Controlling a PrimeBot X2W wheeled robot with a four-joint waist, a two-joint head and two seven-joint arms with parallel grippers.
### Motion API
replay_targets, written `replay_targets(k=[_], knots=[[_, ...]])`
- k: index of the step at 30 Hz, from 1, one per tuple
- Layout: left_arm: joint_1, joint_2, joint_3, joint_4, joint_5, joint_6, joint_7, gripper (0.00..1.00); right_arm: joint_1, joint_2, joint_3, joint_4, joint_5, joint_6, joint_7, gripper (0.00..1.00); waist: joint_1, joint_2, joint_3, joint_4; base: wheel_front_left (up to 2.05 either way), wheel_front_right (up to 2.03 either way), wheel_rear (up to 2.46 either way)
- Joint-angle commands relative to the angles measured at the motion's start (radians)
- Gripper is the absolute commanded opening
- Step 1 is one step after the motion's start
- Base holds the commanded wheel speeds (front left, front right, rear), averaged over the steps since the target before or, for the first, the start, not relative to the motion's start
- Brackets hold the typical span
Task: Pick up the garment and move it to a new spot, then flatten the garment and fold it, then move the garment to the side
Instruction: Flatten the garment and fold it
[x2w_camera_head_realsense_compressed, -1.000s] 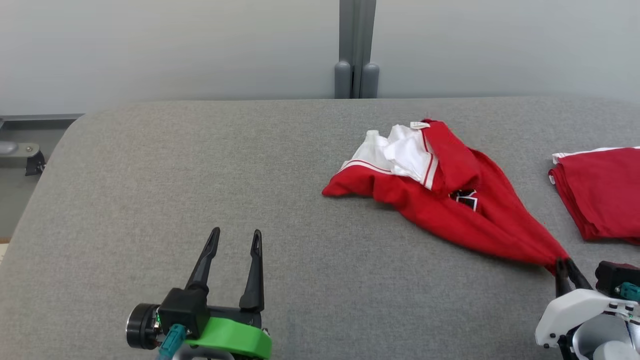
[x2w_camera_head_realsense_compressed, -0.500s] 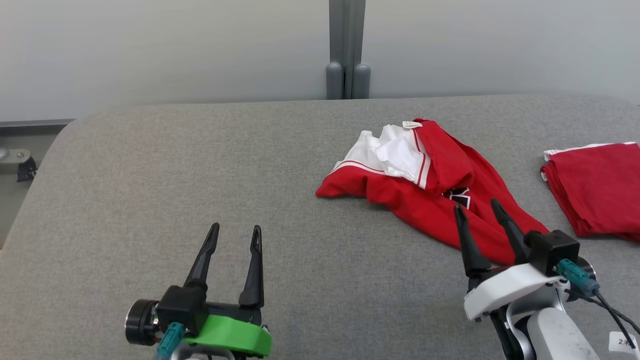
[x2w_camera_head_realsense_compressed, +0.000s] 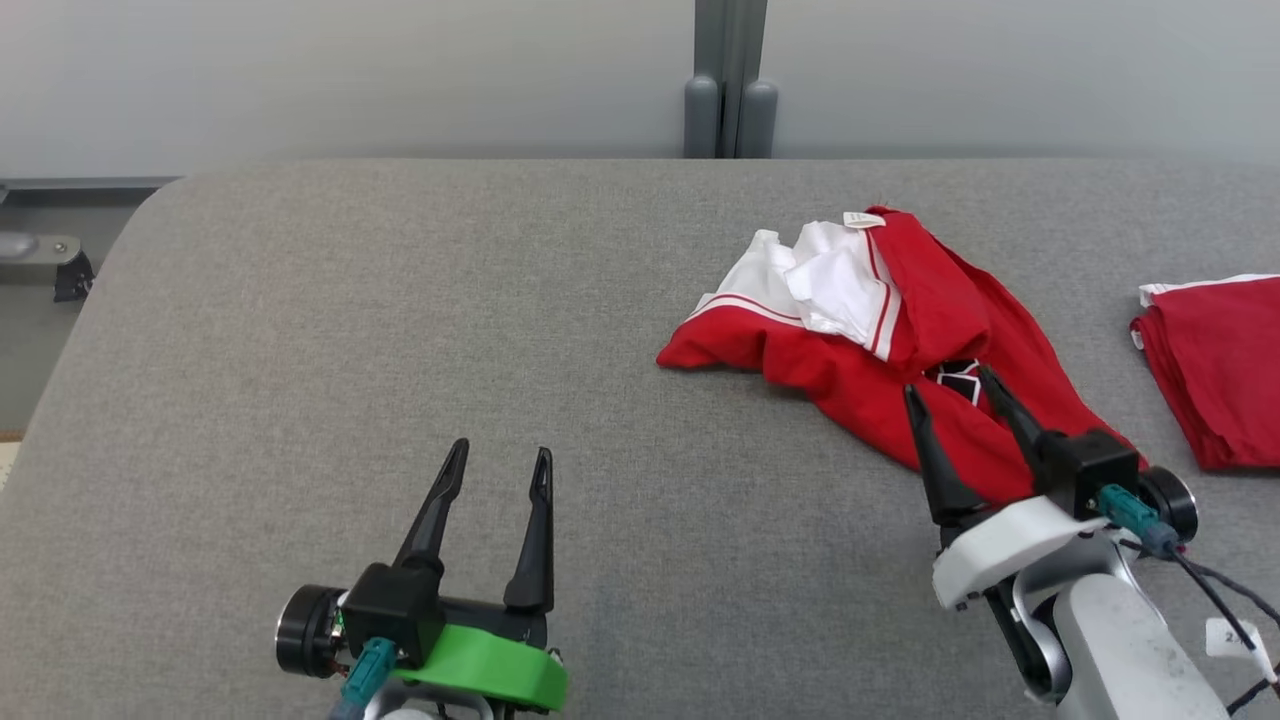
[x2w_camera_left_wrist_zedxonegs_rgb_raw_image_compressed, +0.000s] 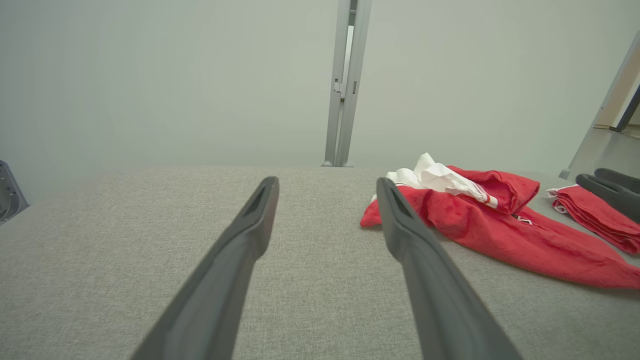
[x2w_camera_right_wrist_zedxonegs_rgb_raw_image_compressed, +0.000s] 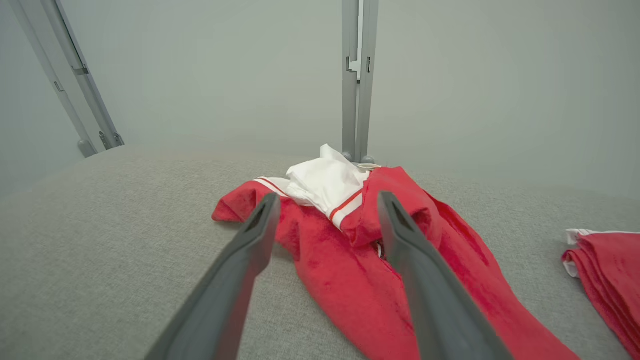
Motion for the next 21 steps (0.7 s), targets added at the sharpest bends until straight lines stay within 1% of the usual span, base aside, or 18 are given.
replay_targets(k=[1,7,12,15,21], knots=[[-0.023,0.003,-0.006,0.0,0.0,0.006,0.001,1.0,-0.036,-0.017,0.001,0.023,-0.018,0.0,0.013,1.0,0.0,-0.0001,0.044,0.029,0.0,0.0,0.0],[-0.064,0.003,-0.047,0.001,-0.01,0.016,0.001,1.0,-0.166,-0.095,0.04,0.153,-0.036,-0.001,0.031,1.0,0.0,-0.0001,0.11,0.088,0.0,0.0,0.0],[-0.08,0.003,-0.067,0.005,-0.027,0.034,0.001,1.0,-0.252,-0.154,0.072,0.271,-0.04,-0.001,0.023,1.0,0.0,-0.0001,0.137,0.134,0.0,0.0,0.0],[-0.084,0.003,-0.075,0.01,-0.033,0.037,0.001,1.0,-0.292,-0.176,0.1,0.329,-0.026,-0.001,0.013,1.0,0.0,-0.0001,0.145,0.155,0.0,0.0,0.0],[-0.09,0.003,-0.083,0.009,-0.043,0.048,0.001,1.0,-0.339,-0.205,0.151,0.395,0.01,-0.001,-0.006,1.0,0.0,-0.0001,0.155,0.175,0.0,0.0,0.0]])
